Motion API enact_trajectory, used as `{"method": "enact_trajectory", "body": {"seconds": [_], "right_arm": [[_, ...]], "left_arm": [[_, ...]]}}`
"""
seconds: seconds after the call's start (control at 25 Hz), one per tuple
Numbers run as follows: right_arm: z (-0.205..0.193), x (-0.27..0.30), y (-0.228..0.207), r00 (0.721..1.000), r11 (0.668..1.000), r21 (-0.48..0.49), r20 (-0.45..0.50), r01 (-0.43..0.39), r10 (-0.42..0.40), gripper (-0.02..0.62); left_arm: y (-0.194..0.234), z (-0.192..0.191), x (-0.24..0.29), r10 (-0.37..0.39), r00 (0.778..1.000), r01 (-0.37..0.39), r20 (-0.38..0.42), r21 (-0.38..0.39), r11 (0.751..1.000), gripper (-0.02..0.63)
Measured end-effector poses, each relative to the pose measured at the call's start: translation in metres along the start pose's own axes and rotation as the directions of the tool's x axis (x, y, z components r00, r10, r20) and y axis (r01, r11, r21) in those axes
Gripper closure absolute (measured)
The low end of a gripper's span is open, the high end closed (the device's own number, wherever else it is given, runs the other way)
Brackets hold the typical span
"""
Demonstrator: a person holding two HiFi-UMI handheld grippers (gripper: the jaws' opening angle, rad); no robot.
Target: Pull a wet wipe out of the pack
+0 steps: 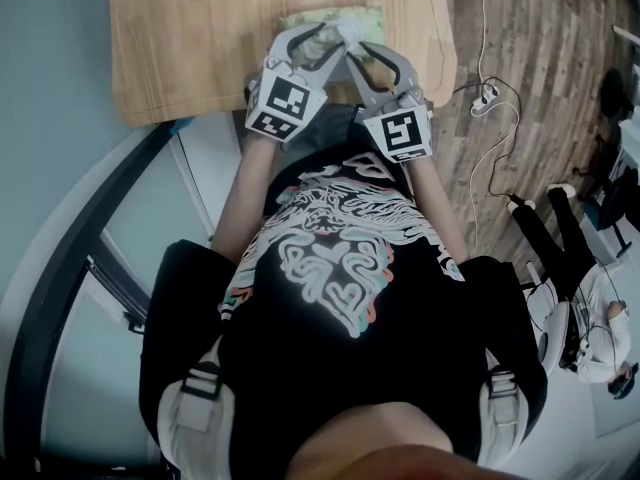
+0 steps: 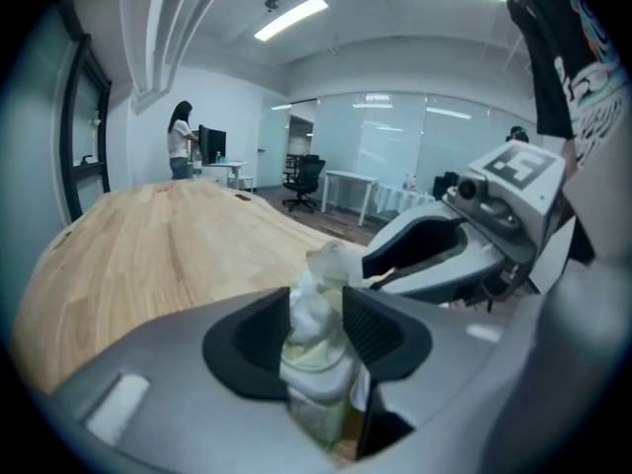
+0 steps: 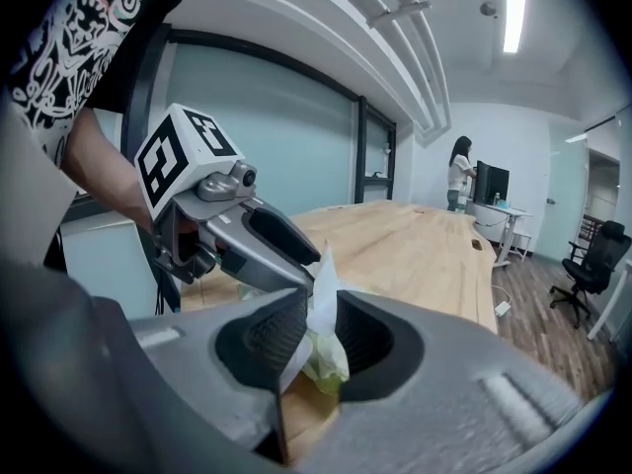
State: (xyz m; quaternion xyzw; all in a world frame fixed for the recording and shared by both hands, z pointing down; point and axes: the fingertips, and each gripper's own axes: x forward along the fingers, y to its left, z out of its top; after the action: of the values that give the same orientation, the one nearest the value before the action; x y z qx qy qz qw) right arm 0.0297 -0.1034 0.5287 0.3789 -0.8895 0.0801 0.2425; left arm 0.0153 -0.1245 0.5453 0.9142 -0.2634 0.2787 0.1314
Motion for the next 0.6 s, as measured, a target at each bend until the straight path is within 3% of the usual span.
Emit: {"method": "enact_trajectory", "body": {"seconds": [0.28,0.48,0.6], "right_arm": [[0.004,0.01,0.007,0.998,0.998,-0.021,0.025,-0.055,0.055,0.506],[0.006,0.015,0.009,0.997,0.997,-0.03,0.012,-0.078,0.078,0.506],[0.007,0.017,0.009,0.995,0.995,-0.025,0.025,-0.094,0.095,0.506]], "left_arm": [[0.003,-0.011,-0.001,0.003,0.998,-0.003,-0.057,0.001,1.0,0.481],[0.001,-0.014,0.001,-0.015,0.996,0.019,-0.091,0.038,0.999,0.568],[0.0,-0.015,0.003,-0.02,0.996,0.022,-0.091,0.02,1.0,0.588]]}}
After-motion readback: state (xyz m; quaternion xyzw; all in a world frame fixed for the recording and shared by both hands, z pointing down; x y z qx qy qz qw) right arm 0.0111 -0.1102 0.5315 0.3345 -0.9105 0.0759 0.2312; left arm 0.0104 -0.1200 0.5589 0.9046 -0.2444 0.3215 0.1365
